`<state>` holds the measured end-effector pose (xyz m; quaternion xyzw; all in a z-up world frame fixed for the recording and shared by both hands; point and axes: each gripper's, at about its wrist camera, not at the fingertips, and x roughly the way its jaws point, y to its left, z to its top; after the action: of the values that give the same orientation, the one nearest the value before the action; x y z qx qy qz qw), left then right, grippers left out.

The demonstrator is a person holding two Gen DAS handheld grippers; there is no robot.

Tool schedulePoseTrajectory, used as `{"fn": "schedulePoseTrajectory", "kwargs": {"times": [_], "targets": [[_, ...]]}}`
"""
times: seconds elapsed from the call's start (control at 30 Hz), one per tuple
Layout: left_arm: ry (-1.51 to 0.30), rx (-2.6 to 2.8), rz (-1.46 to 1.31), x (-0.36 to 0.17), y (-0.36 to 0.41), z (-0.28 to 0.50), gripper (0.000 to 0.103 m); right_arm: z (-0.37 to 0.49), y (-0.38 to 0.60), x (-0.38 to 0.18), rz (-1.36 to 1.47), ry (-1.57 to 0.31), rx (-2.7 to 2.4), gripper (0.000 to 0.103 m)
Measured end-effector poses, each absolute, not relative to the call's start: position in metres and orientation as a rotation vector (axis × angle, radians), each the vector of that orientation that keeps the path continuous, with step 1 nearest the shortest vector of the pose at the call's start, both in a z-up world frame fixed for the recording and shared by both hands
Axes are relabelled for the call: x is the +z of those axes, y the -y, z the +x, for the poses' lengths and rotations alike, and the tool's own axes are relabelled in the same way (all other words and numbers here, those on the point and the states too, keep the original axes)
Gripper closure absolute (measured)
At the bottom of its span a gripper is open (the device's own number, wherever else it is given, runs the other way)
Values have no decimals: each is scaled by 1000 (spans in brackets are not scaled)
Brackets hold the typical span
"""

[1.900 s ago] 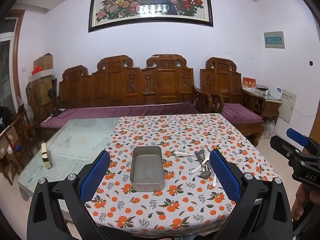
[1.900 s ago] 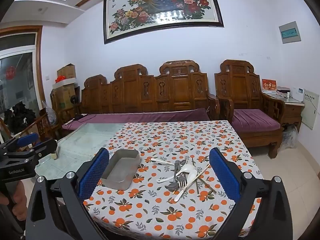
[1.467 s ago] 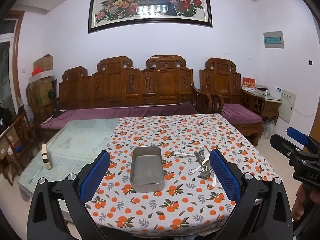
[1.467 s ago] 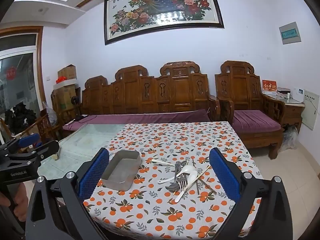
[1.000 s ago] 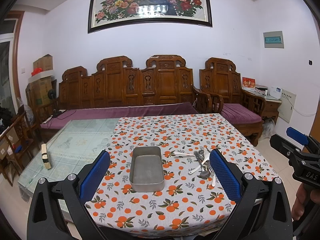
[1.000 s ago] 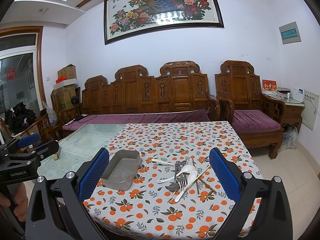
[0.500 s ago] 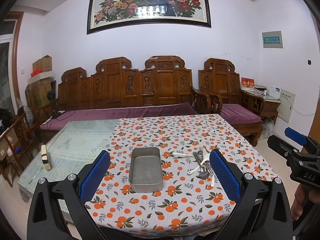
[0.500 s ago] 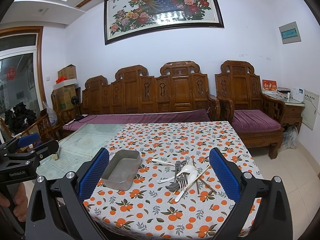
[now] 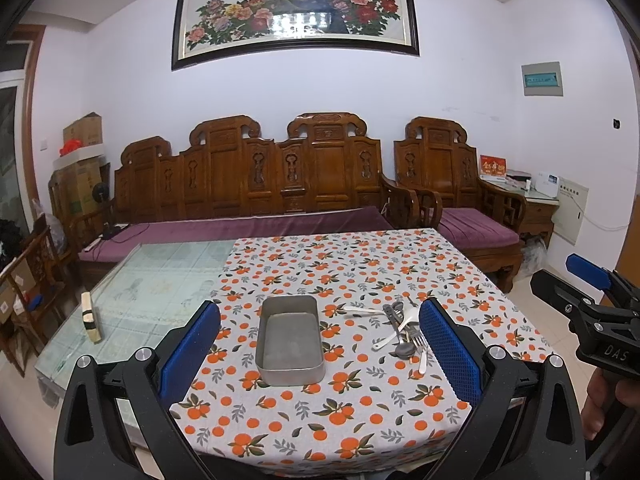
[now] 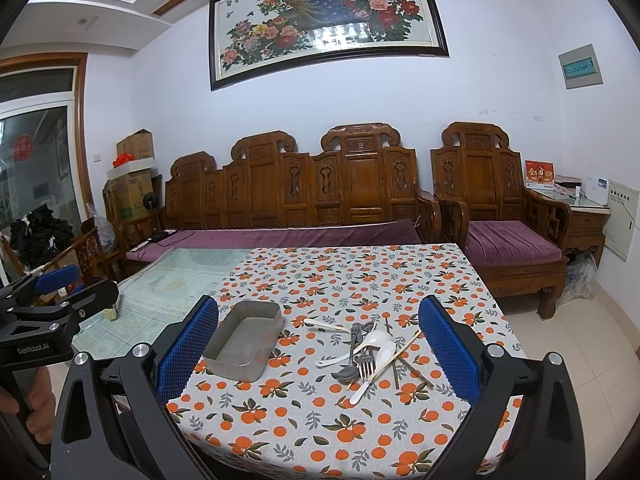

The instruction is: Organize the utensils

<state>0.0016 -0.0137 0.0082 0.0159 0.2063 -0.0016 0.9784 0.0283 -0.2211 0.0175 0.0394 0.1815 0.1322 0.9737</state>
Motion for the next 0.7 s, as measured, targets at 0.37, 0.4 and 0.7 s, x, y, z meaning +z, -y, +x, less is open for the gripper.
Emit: {"fn": "schedulePoseTrajectory", "kwargs": {"times": [0.37,0.4,0.7], "targets": [[-414,-3,33,8,13,1,7,28,221,18,80,-365,266,3],[-414,-4,33,8,14,1,7,28,221,17,79,-364,265,3],[-414,-3,34,8,14,1,6,28,222,16,80,-364,266,3]]}}
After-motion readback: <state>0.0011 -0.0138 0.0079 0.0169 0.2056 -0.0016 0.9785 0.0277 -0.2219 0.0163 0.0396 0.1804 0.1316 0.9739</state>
